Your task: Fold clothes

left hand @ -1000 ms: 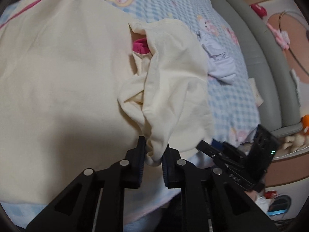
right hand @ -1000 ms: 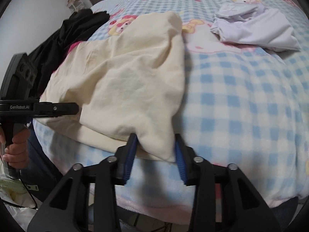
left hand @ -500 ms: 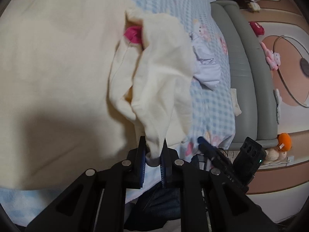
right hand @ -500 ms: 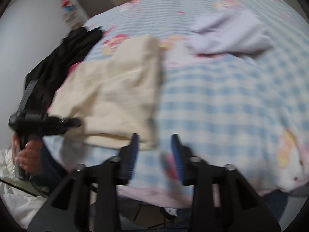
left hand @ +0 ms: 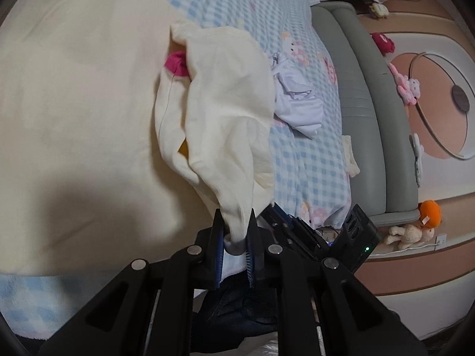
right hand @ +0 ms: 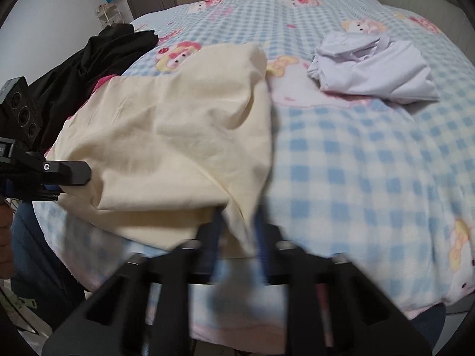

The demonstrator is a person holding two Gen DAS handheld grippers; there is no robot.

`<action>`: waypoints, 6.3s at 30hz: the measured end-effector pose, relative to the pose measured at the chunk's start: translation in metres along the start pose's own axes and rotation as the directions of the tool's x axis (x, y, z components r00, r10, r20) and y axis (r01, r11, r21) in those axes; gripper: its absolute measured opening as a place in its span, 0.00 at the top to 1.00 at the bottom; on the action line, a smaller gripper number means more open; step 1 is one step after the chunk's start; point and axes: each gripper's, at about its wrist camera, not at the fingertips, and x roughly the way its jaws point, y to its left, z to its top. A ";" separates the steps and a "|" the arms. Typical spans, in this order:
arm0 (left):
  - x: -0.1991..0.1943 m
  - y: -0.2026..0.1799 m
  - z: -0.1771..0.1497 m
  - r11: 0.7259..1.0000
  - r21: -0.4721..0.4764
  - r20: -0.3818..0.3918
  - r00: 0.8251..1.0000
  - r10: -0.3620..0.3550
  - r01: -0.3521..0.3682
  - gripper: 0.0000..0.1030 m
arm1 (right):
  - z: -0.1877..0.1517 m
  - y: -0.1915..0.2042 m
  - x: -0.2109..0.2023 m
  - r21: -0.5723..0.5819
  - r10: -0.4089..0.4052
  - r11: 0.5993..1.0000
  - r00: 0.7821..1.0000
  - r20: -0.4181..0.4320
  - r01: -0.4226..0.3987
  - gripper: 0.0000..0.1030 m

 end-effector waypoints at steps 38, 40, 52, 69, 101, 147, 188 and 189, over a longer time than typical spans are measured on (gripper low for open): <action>-0.038 0.053 0.022 0.986 0.033 -0.029 0.986 0.164 -0.164 0.72 | -0.008 -0.030 0.003 0.081 0.097 0.993 0.984 -0.150 -0.086 0.56; -0.047 0.047 0.031 0.981 0.054 0.024 0.982 0.185 -0.186 0.72 | 0.005 -0.031 -0.005 0.083 0.113 0.991 0.987 -0.116 -0.104 0.54; 0.009 0.002 0.060 0.945 0.109 0.097 0.950 0.298 -0.307 0.72 | 0.046 0.017 0.031 0.072 0.163 0.985 0.979 -0.123 -0.155 0.54; 0.009 -0.017 0.051 0.884 0.242 0.126 0.916 0.380 -0.400 0.93 | 0.039 0.031 0.035 0.096 0.099 0.992 0.985 -0.139 -0.086 0.45; 0.011 -0.016 0.043 0.844 0.295 0.087 0.892 0.444 -0.449 0.86 | 0.027 -0.013 0.020 0.104 0.067 0.993 0.993 -0.094 -0.057 0.47; 0.029 0.005 0.161 0.923 0.113 0.078 0.930 0.360 -0.367 0.90 | 0.139 -0.011 0.097 0.126 0.120 0.986 0.989 -0.091 -0.108 0.37; 0.021 0.008 0.154 0.863 0.135 0.211 0.865 0.455 -0.487 0.72 | 0.133 -0.024 0.085 0.106 0.041 0.994 0.995 -0.091 -0.031 0.40; 0.018 0.004 0.146 0.875 0.155 0.209 0.881 0.425 -0.459 0.72 | 0.132 -0.023 0.079 0.078 0.004 0.997 0.997 -0.080 0.002 0.39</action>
